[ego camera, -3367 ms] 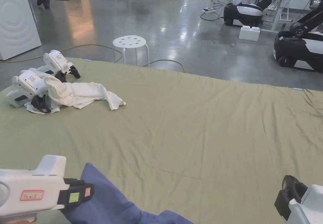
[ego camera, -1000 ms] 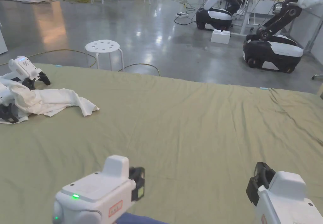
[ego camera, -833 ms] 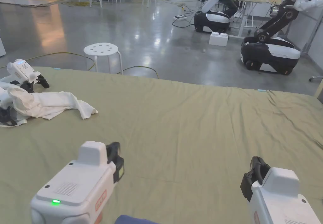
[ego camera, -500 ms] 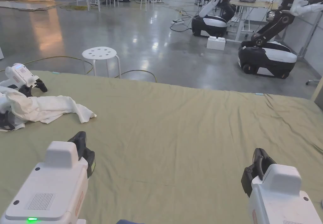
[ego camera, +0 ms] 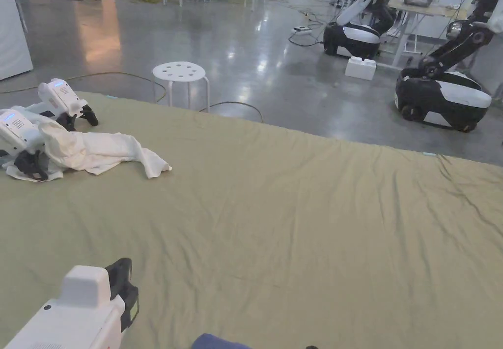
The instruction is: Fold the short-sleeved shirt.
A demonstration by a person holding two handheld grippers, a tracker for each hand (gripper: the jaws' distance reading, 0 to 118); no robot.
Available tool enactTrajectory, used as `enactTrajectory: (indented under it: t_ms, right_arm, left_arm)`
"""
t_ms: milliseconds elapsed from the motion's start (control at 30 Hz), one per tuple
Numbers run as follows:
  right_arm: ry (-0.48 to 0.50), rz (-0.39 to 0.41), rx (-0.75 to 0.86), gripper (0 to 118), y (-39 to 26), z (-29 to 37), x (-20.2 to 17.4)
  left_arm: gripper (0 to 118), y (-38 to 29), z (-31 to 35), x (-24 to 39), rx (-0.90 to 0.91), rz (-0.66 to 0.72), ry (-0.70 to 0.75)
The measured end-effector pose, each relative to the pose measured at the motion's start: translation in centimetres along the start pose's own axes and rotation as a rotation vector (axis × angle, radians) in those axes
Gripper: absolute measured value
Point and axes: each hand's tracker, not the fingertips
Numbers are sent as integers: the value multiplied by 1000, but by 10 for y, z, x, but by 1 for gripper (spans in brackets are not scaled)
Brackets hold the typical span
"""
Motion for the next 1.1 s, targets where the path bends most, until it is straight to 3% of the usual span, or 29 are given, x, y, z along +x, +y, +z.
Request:
enactTrajectory:
  t_ms: [133, 300, 367, 400, 467, 533, 667, 833, 967, 1000, 1033, 1100]
  right_arm:
    - [-37, 33, -83, 0, -36, -23, -11]
    - [-93, -19, -136, 0, -65, -36, -3]
    - [-104, 9, -110, 0, -69, -36, -5]
    - [-108, 19, -102, 0, -69, -36, -6]
    - [-110, 10, -100, 0, -64, -30, -9]
    - [-114, -8, -100, 0, -64, -30, -8]
    - [-113, -18, -100, 0, -64, -28, -7]
    - [-110, -37, -100, 0, -67, -28, -1]
    - [-93, -54, -105, 0, -69, -31, 6]
    - [-86, -61, -106, 0, -69, -31, 8]
    - [-81, -64, -107, 0, -69, -30, 9]
    - [-77, -62, -108, 0, -71, -32, 10]
  left_arm:
    - [2, -21, 2, -13, -102, 45, -42]
    - [7, -40, -5, -22, -268, 109, -155]
    - [22, -46, -12, -26, -348, 164, -239]
    - [34, -48, -17, -29, -389, 205, -292]
    - [70, -55, -31, -33, -477, 258, -385]
    - [87, -64, -46, -37, -529, 340, -466]
    - [88, -82, -76, -39, -673, 468, -581]
    - [87, -111, -107, -20, -863, 509, -744]
    - [84, -124, -126, -19, -845, 633, -798]
    - [78, -125, -130, -18, -863, 651, -811]
    - [63, -121, -107, 11, -881, 658, -834]
    - [44, -124, -108, 21, -904, 632, -831]
